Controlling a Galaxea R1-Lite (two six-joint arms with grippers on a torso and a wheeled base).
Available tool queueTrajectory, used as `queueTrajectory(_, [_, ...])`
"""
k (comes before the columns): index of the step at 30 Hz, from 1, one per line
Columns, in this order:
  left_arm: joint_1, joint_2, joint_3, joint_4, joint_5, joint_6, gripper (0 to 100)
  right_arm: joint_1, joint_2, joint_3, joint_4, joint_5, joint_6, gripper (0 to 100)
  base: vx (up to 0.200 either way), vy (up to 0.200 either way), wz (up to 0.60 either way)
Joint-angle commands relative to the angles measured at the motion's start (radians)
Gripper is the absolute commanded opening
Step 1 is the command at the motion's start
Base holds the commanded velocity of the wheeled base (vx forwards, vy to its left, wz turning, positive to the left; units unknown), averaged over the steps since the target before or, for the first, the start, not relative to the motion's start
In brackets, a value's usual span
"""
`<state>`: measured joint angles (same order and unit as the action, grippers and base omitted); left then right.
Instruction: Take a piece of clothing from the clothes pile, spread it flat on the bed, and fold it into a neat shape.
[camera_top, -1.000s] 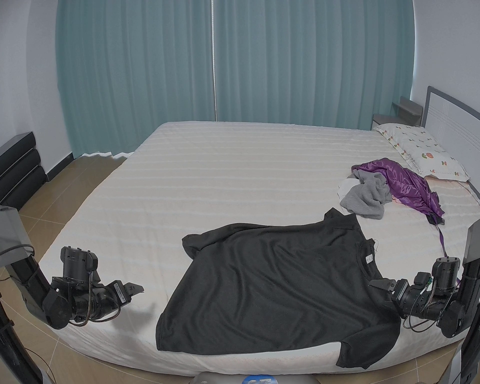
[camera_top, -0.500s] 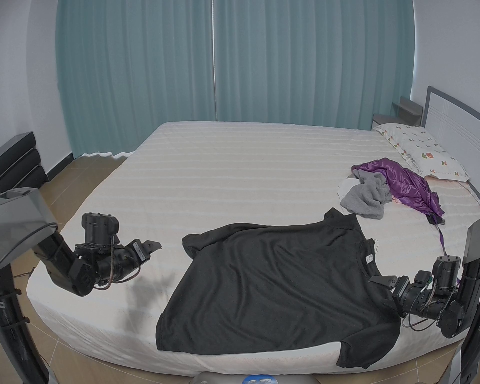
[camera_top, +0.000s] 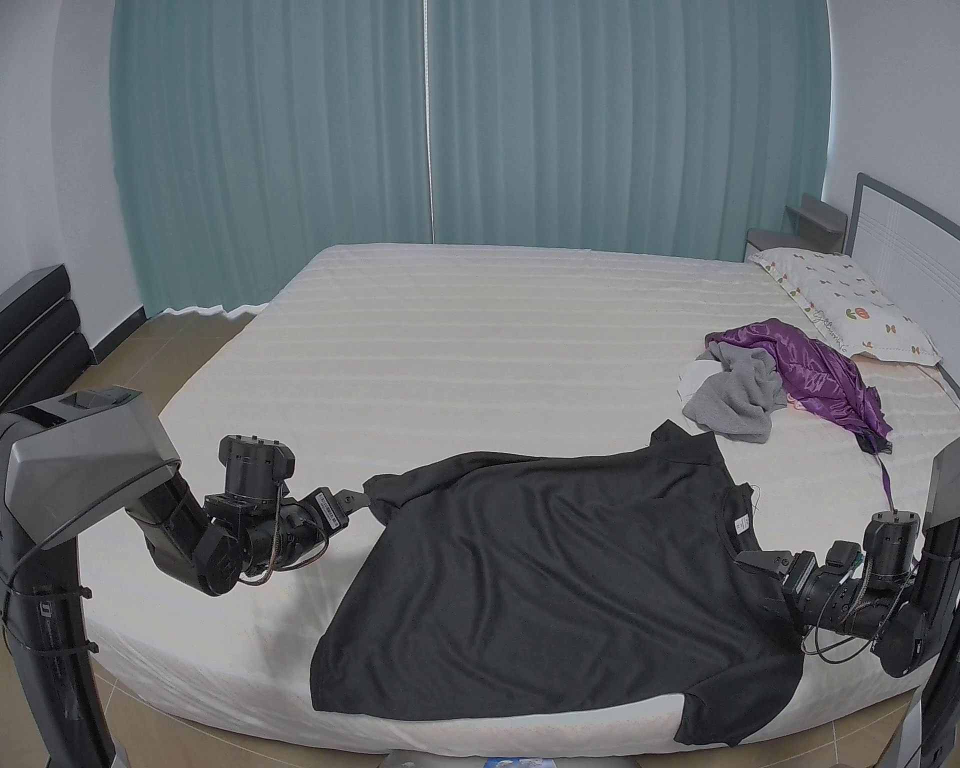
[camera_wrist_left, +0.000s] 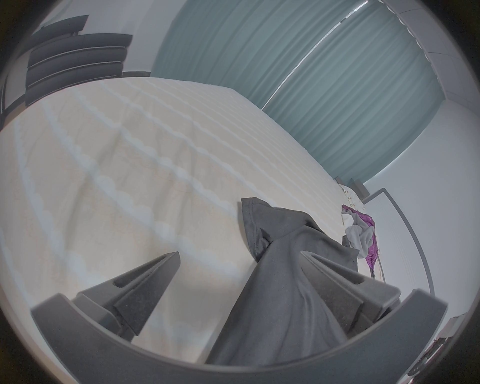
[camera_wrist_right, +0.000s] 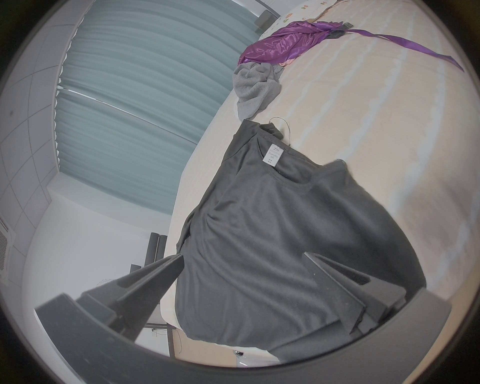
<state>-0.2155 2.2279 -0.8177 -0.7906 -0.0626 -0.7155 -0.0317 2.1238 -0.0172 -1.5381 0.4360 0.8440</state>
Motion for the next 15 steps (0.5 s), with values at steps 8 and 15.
queueTrajectory(8, [-0.008,0.105,-0.104,0.001,-0.006,-0.004,100,0.009,0.002,0.005,0.0,0.003,0.004,100,0.0,0.0,0.0])
queueTrajectory(15, [-0.035,0.164,-0.199,0.011,-0.043,-0.005,100,0.01,0.004,0.005,0.001,0.003,0.004,100,0.0,0.0,0.0])
